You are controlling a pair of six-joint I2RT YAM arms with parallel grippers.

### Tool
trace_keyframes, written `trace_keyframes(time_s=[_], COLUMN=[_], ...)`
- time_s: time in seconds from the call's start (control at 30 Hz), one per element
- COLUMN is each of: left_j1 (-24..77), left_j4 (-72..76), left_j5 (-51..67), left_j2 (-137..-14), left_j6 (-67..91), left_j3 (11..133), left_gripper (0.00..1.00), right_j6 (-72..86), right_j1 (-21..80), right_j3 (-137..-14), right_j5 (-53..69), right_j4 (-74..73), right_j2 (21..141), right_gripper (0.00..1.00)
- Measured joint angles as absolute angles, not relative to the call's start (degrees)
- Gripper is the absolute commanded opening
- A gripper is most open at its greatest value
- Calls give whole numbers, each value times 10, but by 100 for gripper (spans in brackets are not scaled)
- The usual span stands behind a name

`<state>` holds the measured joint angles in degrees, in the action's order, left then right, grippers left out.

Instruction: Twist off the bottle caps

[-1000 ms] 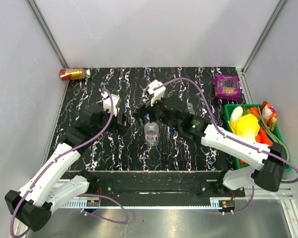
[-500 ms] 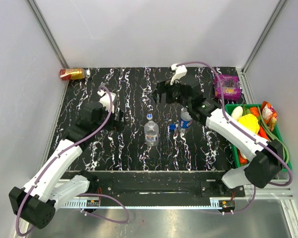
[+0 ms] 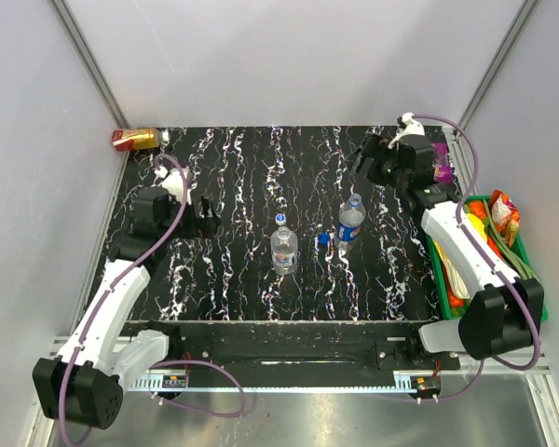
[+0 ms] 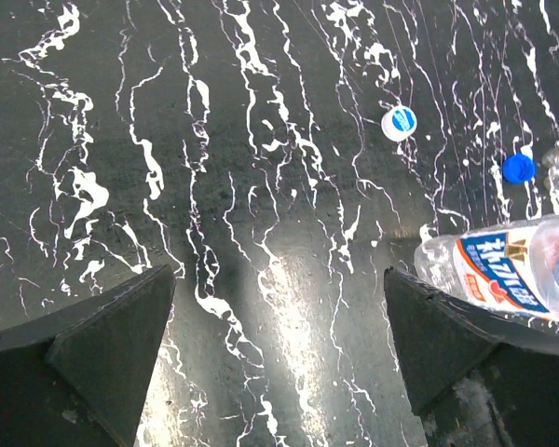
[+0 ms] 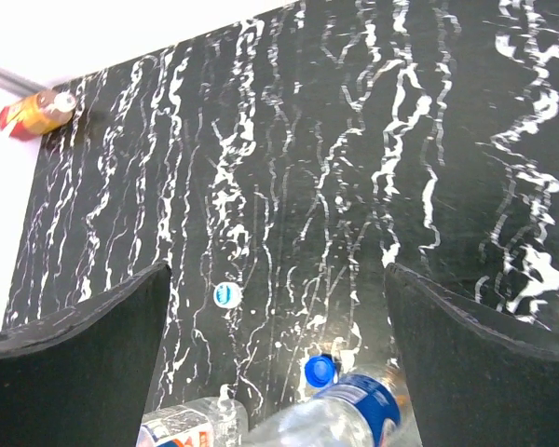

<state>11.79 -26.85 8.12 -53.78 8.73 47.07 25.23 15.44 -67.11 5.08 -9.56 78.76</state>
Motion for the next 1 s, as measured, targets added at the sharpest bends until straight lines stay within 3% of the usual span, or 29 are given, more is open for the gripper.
trace_keyframes(time_s=[0.47, 0.8, 1.0], left_j1=[-72, -81, -81], left_j4=[-195, -133, -110], left_j5=[261, 289, 258], left_j2=[-554, -560, -540], left_j6=[154, 214, 221], left_j3=[453, 455, 469], left_gripper=[99, 99, 99], right_j6=[272, 264, 229], right_j1=[78, 77, 77], right_j3=[-568, -473, -396], right_j5=[-25, -98, -110], right_j4=[-91, -50, 37], right_j2=[638, 523, 444], right_gripper=[100, 100, 95])
